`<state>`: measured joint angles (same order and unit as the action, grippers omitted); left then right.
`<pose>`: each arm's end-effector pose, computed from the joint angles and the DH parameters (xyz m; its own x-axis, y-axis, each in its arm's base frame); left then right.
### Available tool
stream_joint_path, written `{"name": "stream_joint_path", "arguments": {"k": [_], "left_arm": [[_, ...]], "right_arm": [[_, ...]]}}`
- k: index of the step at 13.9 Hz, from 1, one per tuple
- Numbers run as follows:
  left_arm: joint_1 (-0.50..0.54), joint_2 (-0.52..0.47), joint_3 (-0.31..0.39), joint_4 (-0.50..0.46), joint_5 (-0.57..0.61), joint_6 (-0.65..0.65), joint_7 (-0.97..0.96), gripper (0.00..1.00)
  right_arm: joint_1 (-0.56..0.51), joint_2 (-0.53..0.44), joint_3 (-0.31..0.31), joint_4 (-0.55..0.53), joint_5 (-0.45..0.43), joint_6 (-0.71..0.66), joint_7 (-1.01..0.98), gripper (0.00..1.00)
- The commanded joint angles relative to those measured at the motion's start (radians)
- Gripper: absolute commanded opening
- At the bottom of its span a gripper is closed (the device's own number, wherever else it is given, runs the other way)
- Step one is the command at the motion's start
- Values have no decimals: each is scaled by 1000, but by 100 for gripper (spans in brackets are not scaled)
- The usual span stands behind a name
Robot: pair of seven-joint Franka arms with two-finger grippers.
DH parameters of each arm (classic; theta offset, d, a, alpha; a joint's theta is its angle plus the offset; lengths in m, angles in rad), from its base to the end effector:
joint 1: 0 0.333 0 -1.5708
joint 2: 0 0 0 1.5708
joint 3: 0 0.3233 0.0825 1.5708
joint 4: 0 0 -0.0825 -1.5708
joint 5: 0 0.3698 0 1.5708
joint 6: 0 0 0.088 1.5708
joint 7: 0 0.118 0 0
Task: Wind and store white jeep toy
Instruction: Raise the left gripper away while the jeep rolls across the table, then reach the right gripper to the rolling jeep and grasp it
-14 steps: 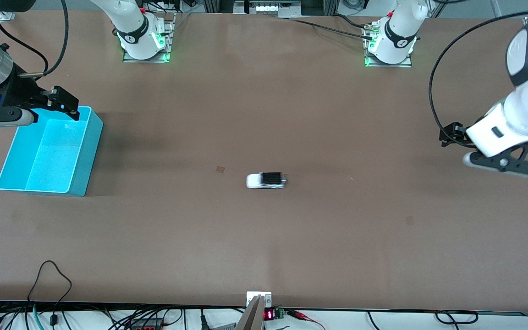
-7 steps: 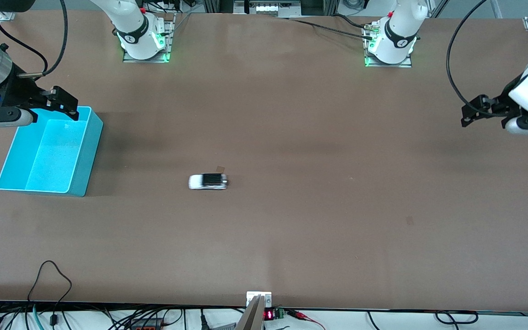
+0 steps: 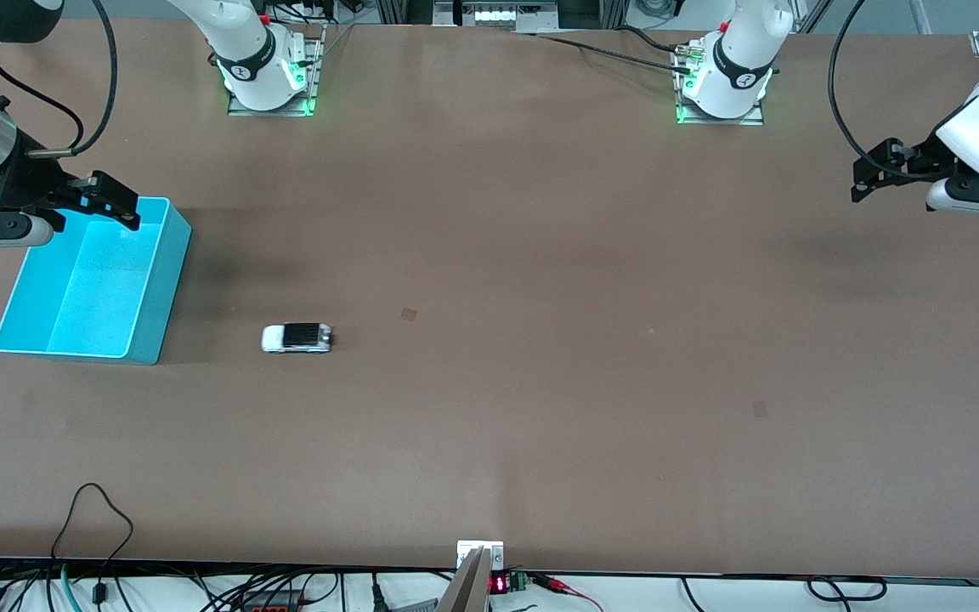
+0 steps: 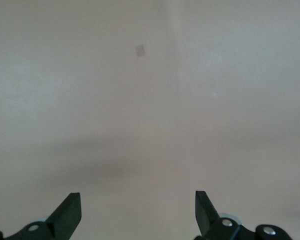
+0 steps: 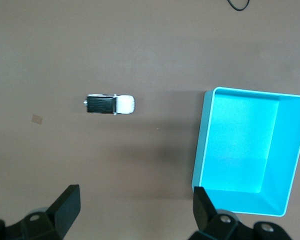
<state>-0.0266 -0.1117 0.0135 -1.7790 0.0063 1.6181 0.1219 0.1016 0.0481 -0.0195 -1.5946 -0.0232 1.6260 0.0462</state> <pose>0.5040 -0.0055 0.5878 0.9896 -0.1350 -0.0494 -0.1351 -0.9908 0.0012 0.5570 0.0435 0.5883 0.9992 0.0372 -0.0156 0.0376 -0.9990 0.0248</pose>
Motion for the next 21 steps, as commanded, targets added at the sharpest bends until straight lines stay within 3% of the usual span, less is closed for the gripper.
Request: {"name": "stream_joint_path", "arguments": {"k": [1, 4, 10, 15, 18, 21], "left_arm": [[1, -13, 0, 32, -11, -30, 30, 100], [1, -11, 0, 38, -11, -26, 32, 100], [1, -5, 0, 41, -5, -21, 30, 100], [-1, 10, -1, 64, -5, -21, 28, 100], [1, 20, 0, 72, -5, -26, 27, 100], [1, 20, 0, 72, -5, -27, 27, 100]], "right_arm": [[-13, 30, 4, -4, -15, 6, -8, 100], [-51, 99, 4, 1, 0, 11, -148, 100], [-80, 219, 6, -4, -11, 66, -708, 100], [-69, 351, 15, -8, -3, 224, -1248, 100], [-30, 392, 15, -54, -4, 351, -1425, 100], [16, 392, 16, -183, -4, 535, -1499, 100]]}}
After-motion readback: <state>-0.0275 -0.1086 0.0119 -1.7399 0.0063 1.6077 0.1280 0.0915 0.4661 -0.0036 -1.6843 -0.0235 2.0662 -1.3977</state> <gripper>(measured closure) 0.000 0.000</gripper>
